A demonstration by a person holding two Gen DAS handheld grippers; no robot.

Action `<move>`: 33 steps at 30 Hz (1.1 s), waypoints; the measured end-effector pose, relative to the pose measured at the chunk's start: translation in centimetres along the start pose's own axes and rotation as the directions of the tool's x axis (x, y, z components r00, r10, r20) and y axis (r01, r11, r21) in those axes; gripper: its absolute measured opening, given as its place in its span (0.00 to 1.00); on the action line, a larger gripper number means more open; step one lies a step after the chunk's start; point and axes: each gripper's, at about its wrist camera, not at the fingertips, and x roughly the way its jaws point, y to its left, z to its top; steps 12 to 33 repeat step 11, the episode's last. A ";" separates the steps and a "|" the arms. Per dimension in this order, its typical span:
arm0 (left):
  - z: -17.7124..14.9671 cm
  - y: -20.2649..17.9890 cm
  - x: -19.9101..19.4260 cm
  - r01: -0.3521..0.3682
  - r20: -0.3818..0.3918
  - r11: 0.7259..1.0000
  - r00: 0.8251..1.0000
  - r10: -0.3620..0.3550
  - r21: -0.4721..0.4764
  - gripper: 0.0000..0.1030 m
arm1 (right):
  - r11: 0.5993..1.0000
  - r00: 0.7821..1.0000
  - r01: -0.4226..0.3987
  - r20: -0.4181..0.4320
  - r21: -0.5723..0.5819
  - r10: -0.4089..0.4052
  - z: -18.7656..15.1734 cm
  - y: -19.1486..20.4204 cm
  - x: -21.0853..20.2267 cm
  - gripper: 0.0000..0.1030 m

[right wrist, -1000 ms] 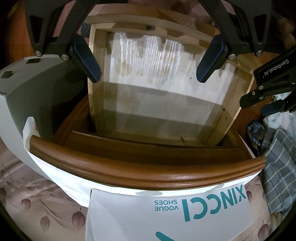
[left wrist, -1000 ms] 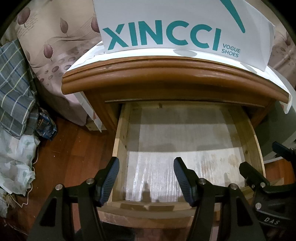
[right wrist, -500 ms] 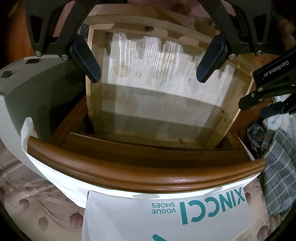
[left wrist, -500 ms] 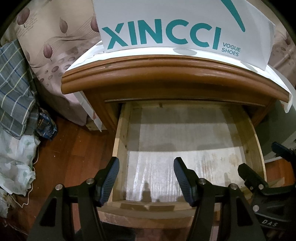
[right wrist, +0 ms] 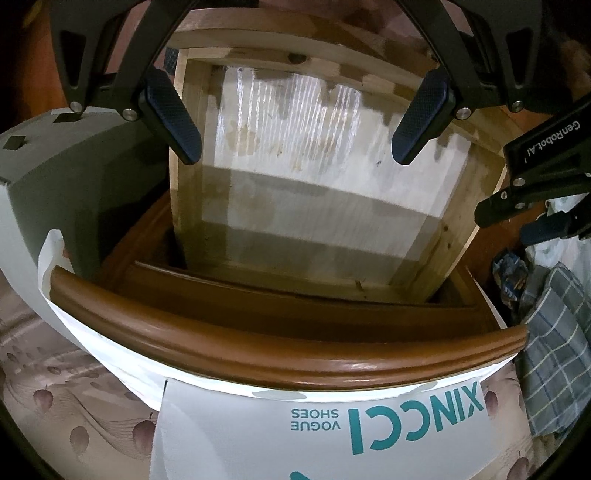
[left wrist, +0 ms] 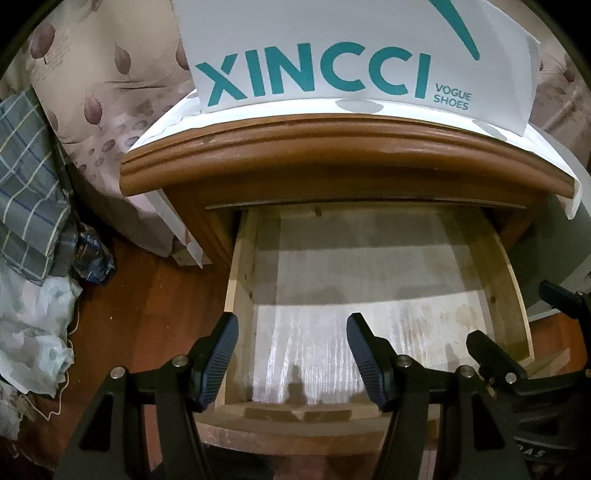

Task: Take underwear out of drawer

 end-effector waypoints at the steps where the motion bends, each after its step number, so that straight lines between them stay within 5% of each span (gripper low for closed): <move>1: 0.0 0.0 0.0 -0.001 0.003 1.000 1.000 0.001 -0.001 0.61 | 1.000 1.000 0.000 -0.001 -0.002 0.000 0.0 0.0 0.0 0.99; 33: 0.0 -0.1 0.0 -0.002 -0.004 1.000 1.000 0.002 -0.010 0.61 | 1.000 1.000 0.001 -0.002 -0.007 -0.001 0.0 0.2 0.1 0.99</move>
